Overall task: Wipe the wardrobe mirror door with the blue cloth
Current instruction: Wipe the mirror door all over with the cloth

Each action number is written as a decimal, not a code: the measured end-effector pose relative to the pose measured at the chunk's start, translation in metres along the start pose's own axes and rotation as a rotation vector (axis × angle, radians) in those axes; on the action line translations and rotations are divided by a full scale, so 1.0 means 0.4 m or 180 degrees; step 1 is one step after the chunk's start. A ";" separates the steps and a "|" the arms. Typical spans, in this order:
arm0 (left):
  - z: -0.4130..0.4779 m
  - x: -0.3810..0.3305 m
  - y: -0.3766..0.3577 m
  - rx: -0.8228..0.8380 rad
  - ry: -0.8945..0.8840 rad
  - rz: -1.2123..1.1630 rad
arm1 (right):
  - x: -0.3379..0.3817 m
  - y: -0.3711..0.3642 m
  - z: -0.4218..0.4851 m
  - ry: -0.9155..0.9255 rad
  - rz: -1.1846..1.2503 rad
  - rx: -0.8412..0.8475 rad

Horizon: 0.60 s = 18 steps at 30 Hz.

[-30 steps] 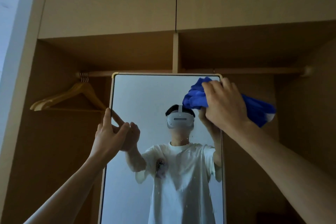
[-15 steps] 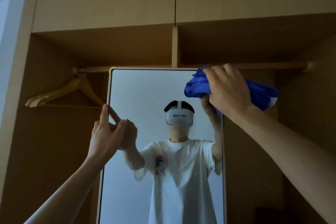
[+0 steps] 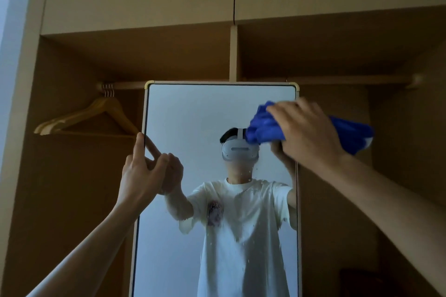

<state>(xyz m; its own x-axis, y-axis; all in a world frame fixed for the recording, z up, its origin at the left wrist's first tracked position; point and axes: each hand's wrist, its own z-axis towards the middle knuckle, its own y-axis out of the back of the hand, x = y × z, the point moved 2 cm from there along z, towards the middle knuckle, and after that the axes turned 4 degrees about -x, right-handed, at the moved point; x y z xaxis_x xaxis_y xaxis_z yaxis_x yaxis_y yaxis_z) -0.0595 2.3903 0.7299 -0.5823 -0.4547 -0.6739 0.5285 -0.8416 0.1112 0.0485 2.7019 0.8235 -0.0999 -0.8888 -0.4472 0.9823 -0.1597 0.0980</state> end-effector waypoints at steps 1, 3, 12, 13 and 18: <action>0.000 -0.001 0.000 -0.0001 -0.0020 -0.0010 | -0.016 0.007 0.036 -0.0127 -0.0058 -0.0021; -0.001 -0.001 -0.003 0.0012 -0.0038 -0.0018 | -0.031 0.009 0.082 -0.0276 -0.0176 0.0030; 0.001 0.017 0.006 0.0000 0.0074 -0.0073 | 0.150 -0.047 -0.122 0.0599 0.0419 0.0041; -0.002 0.020 0.006 0.0016 0.0062 -0.0069 | 0.154 -0.049 -0.136 0.0689 0.0436 0.0080; -0.019 0.031 0.001 0.0008 0.0020 -0.0058 | 0.096 -0.023 -0.014 0.0255 0.0272 0.0029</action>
<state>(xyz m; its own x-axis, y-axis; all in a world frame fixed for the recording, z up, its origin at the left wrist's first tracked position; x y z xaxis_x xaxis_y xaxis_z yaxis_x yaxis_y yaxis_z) -0.0617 2.3866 0.7161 -0.5880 -0.4373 -0.6805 0.5161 -0.8506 0.1007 0.0365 2.6716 0.8006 -0.0024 -0.8623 -0.5064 0.9852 -0.0889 0.1467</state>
